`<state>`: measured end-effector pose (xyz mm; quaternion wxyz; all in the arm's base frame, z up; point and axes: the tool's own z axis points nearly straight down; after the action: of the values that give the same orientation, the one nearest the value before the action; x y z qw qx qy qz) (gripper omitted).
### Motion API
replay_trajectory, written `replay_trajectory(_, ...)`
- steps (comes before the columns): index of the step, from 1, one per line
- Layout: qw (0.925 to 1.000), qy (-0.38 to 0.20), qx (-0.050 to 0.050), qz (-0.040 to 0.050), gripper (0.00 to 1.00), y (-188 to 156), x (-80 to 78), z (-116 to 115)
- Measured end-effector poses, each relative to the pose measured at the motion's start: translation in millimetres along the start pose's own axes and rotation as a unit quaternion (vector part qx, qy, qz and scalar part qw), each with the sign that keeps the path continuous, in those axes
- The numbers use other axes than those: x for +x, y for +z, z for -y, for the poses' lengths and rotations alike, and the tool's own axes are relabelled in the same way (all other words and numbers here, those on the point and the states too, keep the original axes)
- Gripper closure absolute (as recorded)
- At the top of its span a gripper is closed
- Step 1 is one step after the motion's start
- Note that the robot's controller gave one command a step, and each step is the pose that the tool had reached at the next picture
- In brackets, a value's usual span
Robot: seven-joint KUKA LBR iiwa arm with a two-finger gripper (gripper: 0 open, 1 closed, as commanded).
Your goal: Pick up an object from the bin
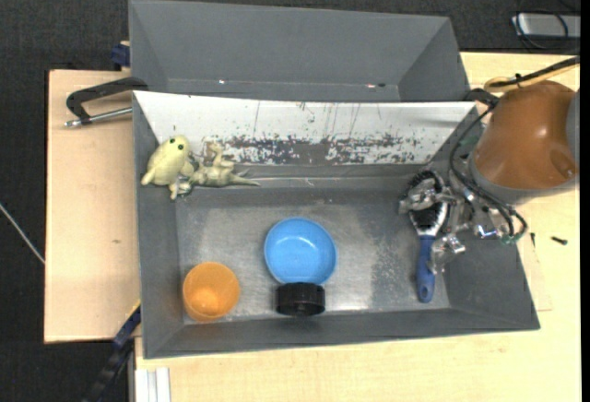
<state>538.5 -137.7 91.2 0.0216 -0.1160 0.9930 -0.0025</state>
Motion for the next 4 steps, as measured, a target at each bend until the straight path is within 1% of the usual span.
replay_trajectory(1,0.9999,-0.001,-0.003,-0.0113,1.00,2.0,5.8,-0.7)
replay_trajectory(2,0.9847,-0.174,-0.007,-0.0148,1.00,-86.0,-50.6,-65.8)
replay_trajectory(3,0.9951,-0.097,-0.006,-0.0205,1.00,-77.8,-7.4,-4.9)
replay_trajectory(4,0.9949,-0.099,-0.007,-0.0194,0.00,-77.9,-8.9,-7.4)
